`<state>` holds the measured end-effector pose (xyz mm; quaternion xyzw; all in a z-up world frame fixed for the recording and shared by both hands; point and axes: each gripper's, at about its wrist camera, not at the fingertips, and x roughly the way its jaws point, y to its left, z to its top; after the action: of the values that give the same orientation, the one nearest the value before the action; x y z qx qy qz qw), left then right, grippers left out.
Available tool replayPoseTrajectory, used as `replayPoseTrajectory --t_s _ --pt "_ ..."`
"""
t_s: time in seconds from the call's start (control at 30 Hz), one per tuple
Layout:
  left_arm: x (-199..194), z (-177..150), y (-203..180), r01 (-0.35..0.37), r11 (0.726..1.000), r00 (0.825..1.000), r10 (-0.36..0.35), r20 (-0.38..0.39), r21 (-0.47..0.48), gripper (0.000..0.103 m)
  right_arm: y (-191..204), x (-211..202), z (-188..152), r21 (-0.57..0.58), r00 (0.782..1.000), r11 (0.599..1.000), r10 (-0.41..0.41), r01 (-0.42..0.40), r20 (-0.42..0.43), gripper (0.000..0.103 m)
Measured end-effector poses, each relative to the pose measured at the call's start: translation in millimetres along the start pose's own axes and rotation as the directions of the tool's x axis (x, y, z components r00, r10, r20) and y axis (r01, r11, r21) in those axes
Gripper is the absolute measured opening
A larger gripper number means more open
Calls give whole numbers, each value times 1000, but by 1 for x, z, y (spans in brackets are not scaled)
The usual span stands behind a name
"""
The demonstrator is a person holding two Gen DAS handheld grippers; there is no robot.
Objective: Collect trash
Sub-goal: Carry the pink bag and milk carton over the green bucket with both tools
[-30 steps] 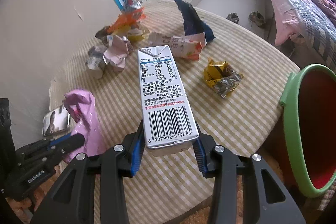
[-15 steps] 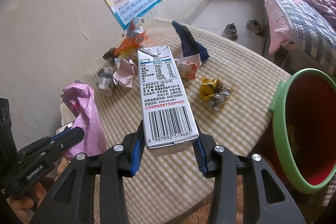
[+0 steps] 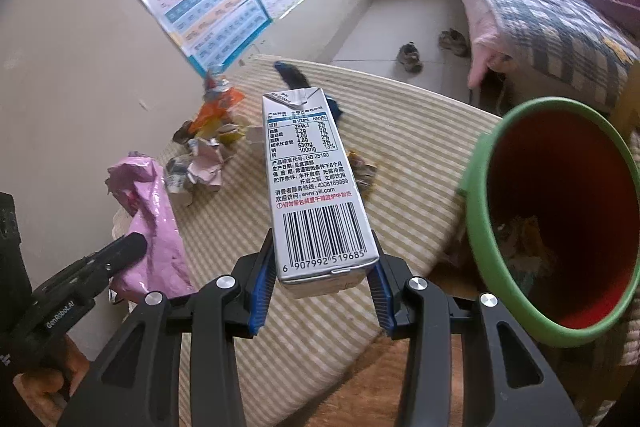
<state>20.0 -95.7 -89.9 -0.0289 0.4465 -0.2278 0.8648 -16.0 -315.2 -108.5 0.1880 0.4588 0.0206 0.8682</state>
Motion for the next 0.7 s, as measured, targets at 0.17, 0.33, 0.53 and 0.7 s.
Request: replayPoseTrajectory --t_s 0.17,0.33,0.53,0.7 --pt "3 4 -15 3 1000 1000 -3 4 31 9 -21 -11 0 46 999 999 -23 22 26 41" --pt "7 8 -34 -3 996 1000 2 13 86 9 -38 -21 2 83 997 996 -50 45 54 41" --pt "18 11 -56 14 992 1000 -14 -3 129 9 -60 -31 2 130 994 989 -86 76 73 41" --pt "28 15 -72 39 988 999 -36 -20 149 9 -80 -41 0 171 988 980 -123 106 88 41"
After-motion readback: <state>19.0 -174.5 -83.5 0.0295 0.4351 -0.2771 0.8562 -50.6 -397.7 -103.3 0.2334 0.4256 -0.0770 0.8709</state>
